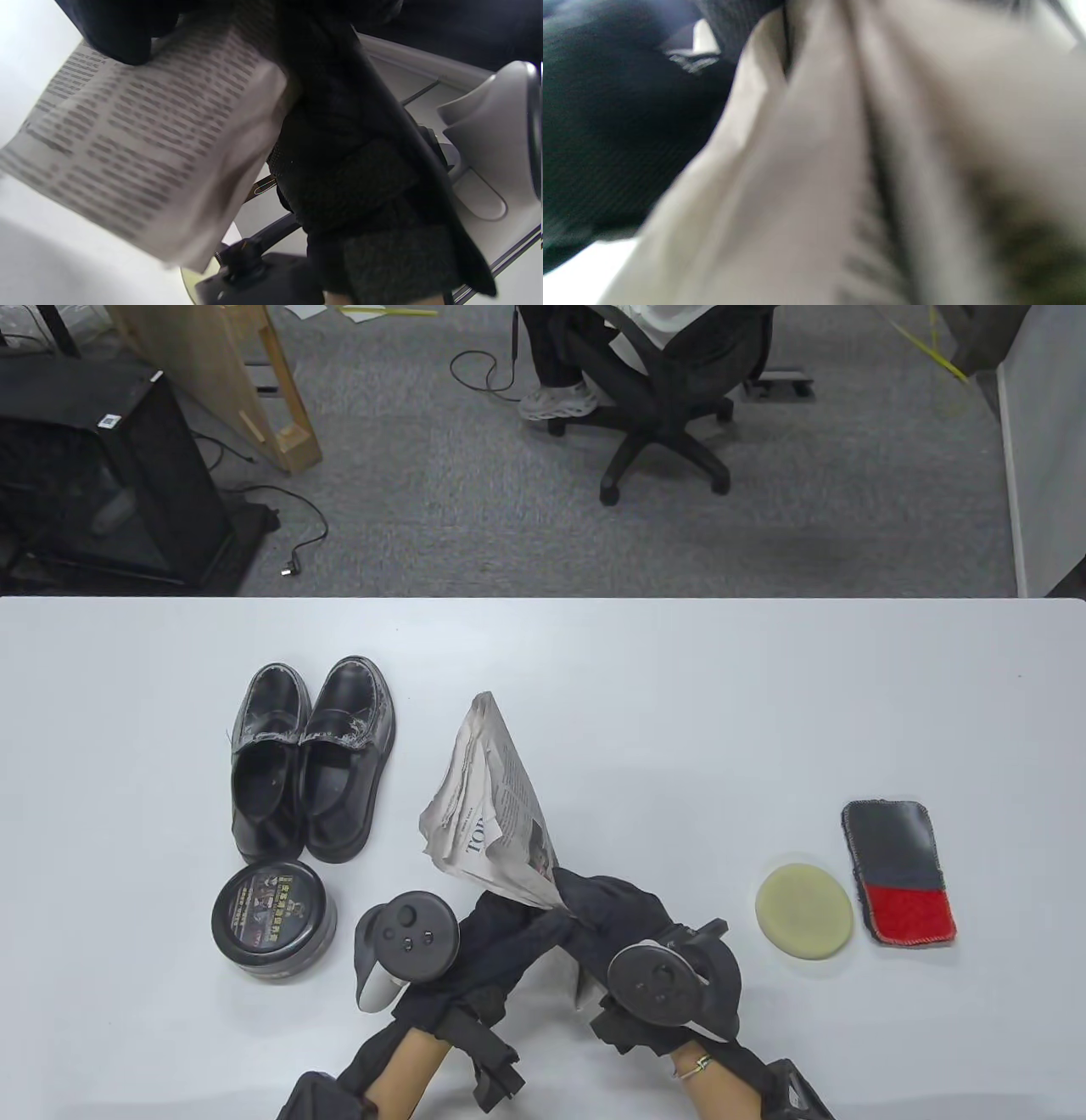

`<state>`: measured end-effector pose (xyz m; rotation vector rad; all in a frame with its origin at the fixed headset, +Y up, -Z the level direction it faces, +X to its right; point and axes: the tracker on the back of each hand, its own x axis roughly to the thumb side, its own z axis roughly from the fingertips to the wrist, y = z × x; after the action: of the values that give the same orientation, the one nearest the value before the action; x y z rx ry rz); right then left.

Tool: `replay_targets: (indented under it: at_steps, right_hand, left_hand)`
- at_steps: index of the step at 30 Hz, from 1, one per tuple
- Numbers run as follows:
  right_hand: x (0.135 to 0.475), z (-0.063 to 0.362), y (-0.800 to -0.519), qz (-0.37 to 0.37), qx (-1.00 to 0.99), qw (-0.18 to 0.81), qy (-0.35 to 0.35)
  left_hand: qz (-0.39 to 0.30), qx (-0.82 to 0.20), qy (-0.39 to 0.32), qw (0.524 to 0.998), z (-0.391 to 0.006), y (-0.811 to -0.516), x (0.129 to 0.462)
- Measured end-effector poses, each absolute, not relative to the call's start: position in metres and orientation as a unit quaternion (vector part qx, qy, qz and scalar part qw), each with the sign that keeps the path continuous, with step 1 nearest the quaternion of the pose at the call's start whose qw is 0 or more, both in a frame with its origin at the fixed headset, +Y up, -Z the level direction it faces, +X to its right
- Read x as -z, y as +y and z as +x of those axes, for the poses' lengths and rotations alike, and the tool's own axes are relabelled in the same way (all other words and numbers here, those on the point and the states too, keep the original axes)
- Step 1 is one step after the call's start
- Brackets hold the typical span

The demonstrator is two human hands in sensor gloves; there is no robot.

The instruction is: Dip and apply leather care cream with polishing sponge on shoes

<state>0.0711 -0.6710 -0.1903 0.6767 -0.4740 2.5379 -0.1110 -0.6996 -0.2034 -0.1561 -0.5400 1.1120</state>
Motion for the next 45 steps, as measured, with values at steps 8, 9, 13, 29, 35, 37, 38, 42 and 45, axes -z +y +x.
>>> replay_targets:
  at_steps: [8,9,13,29,35,37,38,42,45]
  right_hand:
    - [0.188,0.072,-0.667,0.222,-0.932,0.201,-0.204]
    - [0.186,0.072,-0.665,0.218,-0.932,0.189,-0.218]
    - [0.184,0.075,-0.662,0.216,-0.929,0.205,-0.218]
    - [0.213,0.186,-0.655,-0.037,-0.916,0.288,-0.276]
    - [0.219,0.196,-0.661,-0.030,-0.928,0.271,-0.253]
    - [0.221,0.196,-0.664,-0.035,-0.922,0.291,-0.251]
    - [0.221,0.197,-0.664,-0.038,-0.922,0.291,-0.252]
    - [0.224,0.199,-0.669,-0.046,-0.923,0.288,-0.251]
    - [0.225,0.202,-0.670,-0.040,-0.919,0.316,-0.232]
  left_hand:
    - [-0.054,-0.556,-0.223,0.799,-0.129,-0.698,0.205]
    - [-0.048,-0.560,-0.218,0.798,-0.130,-0.696,0.206]
    - [-0.047,-0.579,-0.214,0.785,-0.136,-0.694,0.209]
    - [-0.005,-0.660,-0.049,0.750,-0.224,-0.702,0.232]
    - [-0.005,-0.644,0.010,0.765,-0.235,-0.711,0.234]
    - [-0.002,-0.641,0.023,0.767,-0.237,-0.713,0.234]
    - [-0.001,-0.642,0.026,0.766,-0.237,-0.713,0.234]
    - [-0.012,-0.653,0.036,0.756,-0.237,-0.717,0.235]
    - [-0.017,-0.657,0.047,0.752,-0.237,-0.719,0.237]
